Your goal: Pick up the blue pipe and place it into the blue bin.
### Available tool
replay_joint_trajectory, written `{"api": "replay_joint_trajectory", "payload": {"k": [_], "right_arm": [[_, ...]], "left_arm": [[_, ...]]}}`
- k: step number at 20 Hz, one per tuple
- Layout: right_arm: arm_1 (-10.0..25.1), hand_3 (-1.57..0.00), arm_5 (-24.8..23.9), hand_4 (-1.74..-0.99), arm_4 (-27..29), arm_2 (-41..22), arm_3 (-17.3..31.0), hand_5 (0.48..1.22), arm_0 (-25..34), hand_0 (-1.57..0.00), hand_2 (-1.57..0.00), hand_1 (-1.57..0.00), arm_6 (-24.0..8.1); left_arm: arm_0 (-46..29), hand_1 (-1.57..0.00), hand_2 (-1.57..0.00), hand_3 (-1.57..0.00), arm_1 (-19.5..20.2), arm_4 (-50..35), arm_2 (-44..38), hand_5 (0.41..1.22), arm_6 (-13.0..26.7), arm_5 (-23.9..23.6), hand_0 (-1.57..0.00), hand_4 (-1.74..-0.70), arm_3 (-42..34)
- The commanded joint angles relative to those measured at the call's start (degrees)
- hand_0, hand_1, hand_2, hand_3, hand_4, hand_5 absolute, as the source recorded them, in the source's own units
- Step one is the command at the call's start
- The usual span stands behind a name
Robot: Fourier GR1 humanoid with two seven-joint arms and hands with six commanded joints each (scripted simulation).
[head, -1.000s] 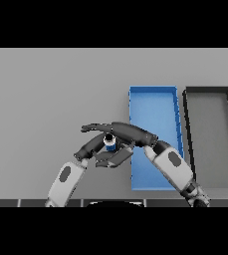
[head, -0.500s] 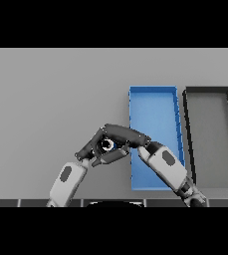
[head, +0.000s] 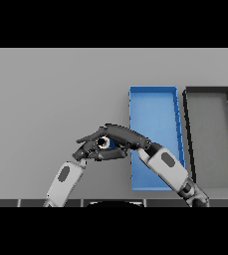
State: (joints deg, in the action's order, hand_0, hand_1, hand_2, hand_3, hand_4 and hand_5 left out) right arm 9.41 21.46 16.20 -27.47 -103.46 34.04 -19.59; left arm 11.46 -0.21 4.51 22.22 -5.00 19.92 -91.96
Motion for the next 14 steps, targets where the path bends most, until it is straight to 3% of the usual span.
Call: {"api": "replay_joint_trajectory", "payload": {"k": [1,3,5,6,9,10,12,14], "right_arm": [[0.12,-1.54,-0.37,-1.733,-0.96,-0.47,-0.25,1.196,0.01,-1.56,-1.56,-1.56,0.14],[-0.18,-1.55,-1.28,-1.736,-1.09,-1.19,-0.23,1.205,0.38,-1.56,-1.56,-1.56,-1.47],[-0.38,-1.56,-1.84,-1.738,-0.47,-1.47,-1.08,1.211,0.42,-1.56,-1.56,-1.56,-4.04],[-0.36,-1.56,-1.95,-1.738,-0.53,-1.5,-1.2,1.213,0.16,-1.57,-1.57,-1.57,-5.35],[-0.18,-1.57,-2.55,-1.74,-1.9,-2.21,-2.43,1.217,-0.75,-1.57,-1.57,-1.57,-3.05],[-0.28,-1.57,-2.56,-1.74,-1.88,-1.98,-2.01,1.218,-0.04,-1.57,-1.57,-1.57,-3.56],[-0.62,-1.57,-2.64,-1.74,-2.35,-2.48,-1.33,1.219,-0.26,-1.57,-1.57,-1.57,-2.83],[-0.58,-1.57,-3.28,-1.741,-0.88,-1.72,-1.66,1.22,0.24,-1.57,-1.57,-1.57,-2.73]], "left_arm": [[0.09,-1.34,-1.29,-1.17,-0.22,1.57,0.55,1.221,0.23,-1.16,-1.46,-1.6,0.07],[-0.77,-0.86,-0.83,-0.75,1.62,1.29,0.96,1.221,0.19,2.2,-0.94,-1.37,-0.94],[0.84,-0.55,-0.53,-0.48,1.67,2.26,0.26,1.221,0.84,3.94,-0.6,-1.21,-0.26],[0.64,-0.44,-0.42,-0.38,1.57,3.59,0.56,1.132,1.01,4.17,-0.48,-1.14,-0.12],[-0.02,-0.22,-0.22,-0.19,1.37,3.69,0.15,0.848,6.57,3.84,-0.24,-1.02,-0.58],[-0.03,-0.18,-0.17,-0.16,1.17,3.41,0.01,0.77,6.36,3.8,-0.2,-1.0,0.07],[-0.27,-0.11,-0.11,-0.1,0.47,2.36,-0.29,0.647,9.55,3.7,-0.12,-0.97,-0.23],[-0.49,-0.07,-0.07,-0.06,0.6,2.02,-0.69,0.567,9.01,3.62,-0.08,-0.97,-0.16]]}}
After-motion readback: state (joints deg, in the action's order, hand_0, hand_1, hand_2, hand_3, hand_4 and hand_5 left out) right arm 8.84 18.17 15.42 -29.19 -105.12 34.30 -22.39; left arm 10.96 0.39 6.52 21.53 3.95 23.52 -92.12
